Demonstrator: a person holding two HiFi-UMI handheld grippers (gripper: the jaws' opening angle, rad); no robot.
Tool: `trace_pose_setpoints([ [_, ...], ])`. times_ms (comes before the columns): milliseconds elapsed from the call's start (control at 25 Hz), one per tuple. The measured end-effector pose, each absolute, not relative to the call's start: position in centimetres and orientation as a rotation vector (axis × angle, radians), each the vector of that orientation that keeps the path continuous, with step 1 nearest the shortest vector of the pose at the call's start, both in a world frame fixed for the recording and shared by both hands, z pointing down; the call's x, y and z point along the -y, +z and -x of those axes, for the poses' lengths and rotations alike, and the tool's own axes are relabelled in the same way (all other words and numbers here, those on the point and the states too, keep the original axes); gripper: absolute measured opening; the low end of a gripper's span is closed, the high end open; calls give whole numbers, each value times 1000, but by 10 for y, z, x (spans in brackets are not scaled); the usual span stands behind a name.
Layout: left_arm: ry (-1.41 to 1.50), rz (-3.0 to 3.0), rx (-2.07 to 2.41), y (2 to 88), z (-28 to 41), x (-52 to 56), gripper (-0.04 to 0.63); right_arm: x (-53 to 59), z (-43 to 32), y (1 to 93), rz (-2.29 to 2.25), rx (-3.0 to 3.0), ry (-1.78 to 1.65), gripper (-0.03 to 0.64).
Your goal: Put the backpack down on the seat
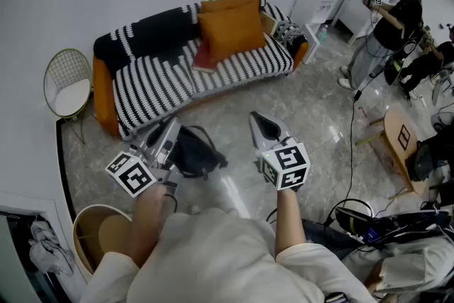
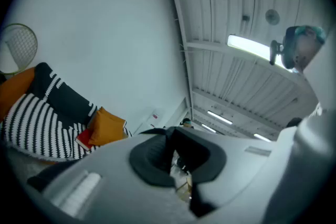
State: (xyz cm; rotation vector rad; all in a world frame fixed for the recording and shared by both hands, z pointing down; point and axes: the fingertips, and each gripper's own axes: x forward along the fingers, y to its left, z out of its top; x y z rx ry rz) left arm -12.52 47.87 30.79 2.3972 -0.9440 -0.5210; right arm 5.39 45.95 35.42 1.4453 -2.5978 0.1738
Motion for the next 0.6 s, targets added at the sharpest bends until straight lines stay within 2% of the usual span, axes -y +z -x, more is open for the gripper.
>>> trace_pose_setpoints([
  [600,-552,-2360,1066,318,93,-480,2,-474,-102,365,-1277,2662,274,5],
])
